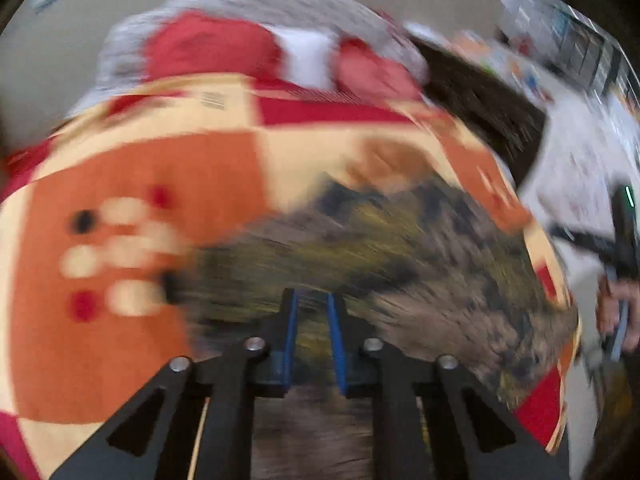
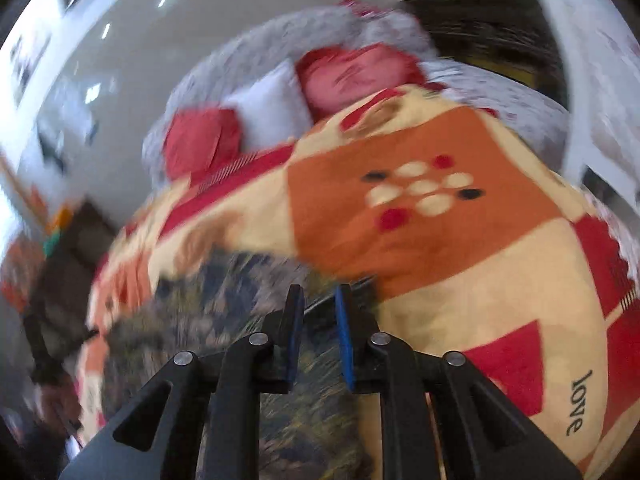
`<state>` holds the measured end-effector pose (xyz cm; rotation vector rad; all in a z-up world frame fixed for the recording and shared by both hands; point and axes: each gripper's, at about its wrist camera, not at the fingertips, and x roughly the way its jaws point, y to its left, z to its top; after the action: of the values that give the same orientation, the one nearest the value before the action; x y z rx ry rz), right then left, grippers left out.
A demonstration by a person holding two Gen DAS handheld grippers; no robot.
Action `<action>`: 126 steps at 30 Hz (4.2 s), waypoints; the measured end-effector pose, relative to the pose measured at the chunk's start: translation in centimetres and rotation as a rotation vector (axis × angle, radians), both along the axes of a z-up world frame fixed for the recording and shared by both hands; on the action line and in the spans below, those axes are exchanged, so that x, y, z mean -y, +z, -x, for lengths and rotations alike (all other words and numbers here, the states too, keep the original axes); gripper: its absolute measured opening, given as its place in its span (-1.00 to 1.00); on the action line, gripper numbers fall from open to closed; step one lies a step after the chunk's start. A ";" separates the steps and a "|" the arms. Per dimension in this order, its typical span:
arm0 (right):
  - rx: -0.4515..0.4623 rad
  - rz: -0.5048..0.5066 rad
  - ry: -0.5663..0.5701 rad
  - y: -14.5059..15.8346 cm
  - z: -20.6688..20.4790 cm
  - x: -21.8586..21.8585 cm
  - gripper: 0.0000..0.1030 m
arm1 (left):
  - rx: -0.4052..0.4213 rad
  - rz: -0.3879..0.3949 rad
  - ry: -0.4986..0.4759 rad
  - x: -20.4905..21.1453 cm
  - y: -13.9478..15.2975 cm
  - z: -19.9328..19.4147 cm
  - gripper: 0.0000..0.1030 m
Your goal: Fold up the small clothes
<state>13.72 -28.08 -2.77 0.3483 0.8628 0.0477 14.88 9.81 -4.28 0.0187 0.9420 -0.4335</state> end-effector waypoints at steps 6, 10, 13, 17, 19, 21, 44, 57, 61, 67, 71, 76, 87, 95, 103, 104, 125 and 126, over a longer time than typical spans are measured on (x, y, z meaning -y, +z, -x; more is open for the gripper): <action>-0.189 0.088 -0.131 -6.3 -2.4 -2.7 -0.62 | -0.031 -0.060 -0.040 3.9 -5.3 0.4 -0.72; -0.011 0.134 -0.139 -10.7 1.0 -2.0 -0.43 | -0.018 0.116 -0.019 1.0 -6.3 1.9 -0.72; -0.009 -0.025 -0.159 -10.7 1.5 0.1 -0.43 | -0.041 0.132 -0.003 0.7 -6.0 2.2 -0.72; -0.087 0.069 -0.072 -9.2 0.3 -0.8 -0.42 | -0.117 0.054 0.044 1.4 -4.5 -0.1 -0.70; -0.153 0.112 -0.046 -8.8 -0.9 -1.4 -0.42 | -0.129 0.007 0.089 1.5 -4.1 -2.1 -0.63; -0.239 0.113 -0.028 -8.6 -2.9 -1.5 -0.42 | -0.135 -0.020 0.124 1.8 -3.8 -4.8 -0.63; -0.116 0.156 -0.119 -7.7 -8.1 -5.6 -0.24 | 0.044 0.039 0.313 0.2 -5.9 -8.3 0.12; -0.051 0.033 -0.092 -10.2 -9.1 -2.7 0.58 | 0.032 0.073 0.423 -1.4 -6.4 -8.6 0.01; -0.033 0.087 -0.091 -7.8 -7.9 -3.8 0.16 | 0.036 0.044 0.408 -0.9 -6.5 -8.4 0.09; 0.114 0.143 0.103 -2.5 -1.8 -9.7 0.00 | 0.036 0.029 0.401 -0.8 -6.5 -8.5 0.14; 0.069 0.175 0.131 -4.5 -0.5 -11.8 -0.44 | 0.038 0.002 0.395 -0.4 -6.5 -8.6 0.17; 0.007 0.149 0.118 -9.2 0.2 -12.1 -0.53 | 0.043 -0.023 0.394 0.0 -6.6 -8.6 0.18; 0.010 0.242 0.099 -8.1 0.6 -13.3 -0.53 | 0.043 -0.022 0.394 0.1 -6.5 -8.6 0.19; -0.019 0.273 0.128 -7.8 5.9 -14.1 -0.53 | 0.043 -0.025 0.393 0.1 -6.6 -8.7 0.19; 0.022 0.207 0.119 -9.0 5.9 -13.2 -0.53 | 0.036 -0.021 0.387 0.1 -6.5 -8.9 0.23; 0.023 0.198 0.119 -9.0 5.9 -13.2 -0.53 | 0.024 -0.015 0.370 0.1 -6.5 -9.0 0.32; 0.032 0.131 0.123 -9.1 6.0 -12.4 -0.53 | -0.227 0.573 0.335 -9.6 -6.5 15.1 0.57; 0.031 0.133 0.122 -9.1 6.0 -12.4 -0.53 | -0.213 0.578 0.340 -9.6 -6.4 15.1 0.61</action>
<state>7.74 -15.72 -11.89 0.1699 0.8510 0.1086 -0.25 19.40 -10.69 -0.7153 0.9765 -0.3816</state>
